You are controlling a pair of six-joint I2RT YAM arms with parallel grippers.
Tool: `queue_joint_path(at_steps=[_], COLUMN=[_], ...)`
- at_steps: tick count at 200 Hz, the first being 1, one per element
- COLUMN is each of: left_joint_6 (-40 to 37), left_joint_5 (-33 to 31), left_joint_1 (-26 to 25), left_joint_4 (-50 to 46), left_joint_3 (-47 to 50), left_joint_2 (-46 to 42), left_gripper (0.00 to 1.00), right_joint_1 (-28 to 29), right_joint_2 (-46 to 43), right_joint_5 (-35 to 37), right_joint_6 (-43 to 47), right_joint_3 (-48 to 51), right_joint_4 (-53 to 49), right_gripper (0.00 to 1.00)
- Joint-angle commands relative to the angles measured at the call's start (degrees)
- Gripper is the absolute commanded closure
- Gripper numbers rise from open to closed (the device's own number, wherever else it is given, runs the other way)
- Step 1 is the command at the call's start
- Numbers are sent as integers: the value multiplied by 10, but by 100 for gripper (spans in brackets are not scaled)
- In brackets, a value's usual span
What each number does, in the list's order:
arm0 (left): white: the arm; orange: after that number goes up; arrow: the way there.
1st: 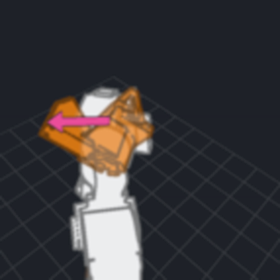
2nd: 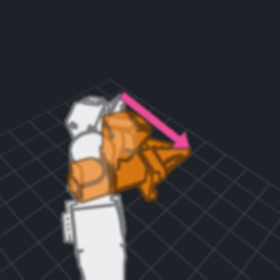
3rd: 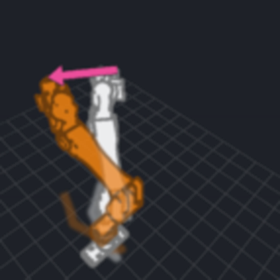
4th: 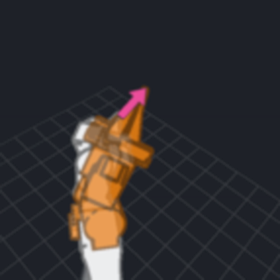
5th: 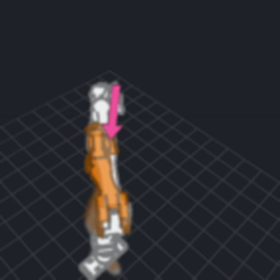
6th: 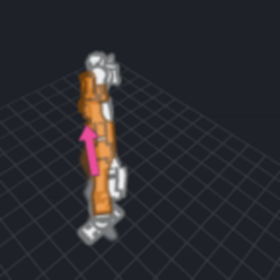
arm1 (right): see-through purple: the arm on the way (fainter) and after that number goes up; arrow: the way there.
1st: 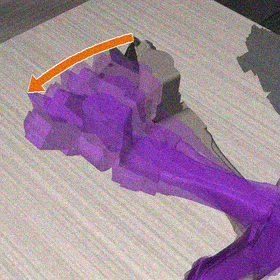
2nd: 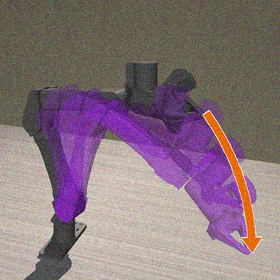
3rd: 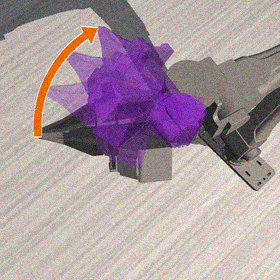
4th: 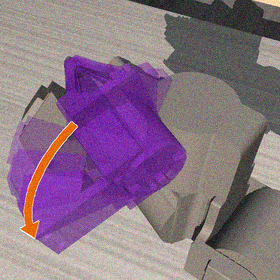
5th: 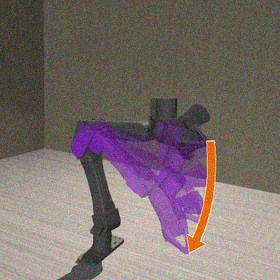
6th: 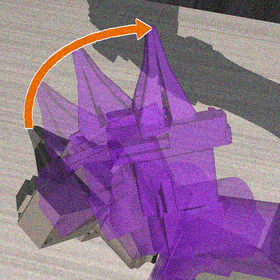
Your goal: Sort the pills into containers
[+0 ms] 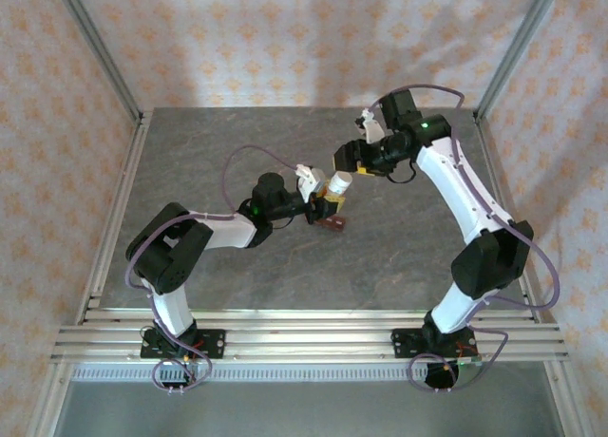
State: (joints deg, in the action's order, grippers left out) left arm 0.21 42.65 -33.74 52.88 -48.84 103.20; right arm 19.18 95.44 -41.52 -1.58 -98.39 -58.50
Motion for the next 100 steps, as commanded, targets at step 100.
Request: queue_joint_path(at_steps=[100], left_joint_6=[1], left_joint_5=[11], left_joint_1=[3], left_joint_4=[-2], left_joint_3=[-31], left_joint_2=[-5], left_gripper=[100], right_joint_1=[6], right_joint_2=[3], right_joint_5=[-13], right_joint_6=[19], right_joint_3=[6], right_joint_4=[-17], right_gripper=[37])
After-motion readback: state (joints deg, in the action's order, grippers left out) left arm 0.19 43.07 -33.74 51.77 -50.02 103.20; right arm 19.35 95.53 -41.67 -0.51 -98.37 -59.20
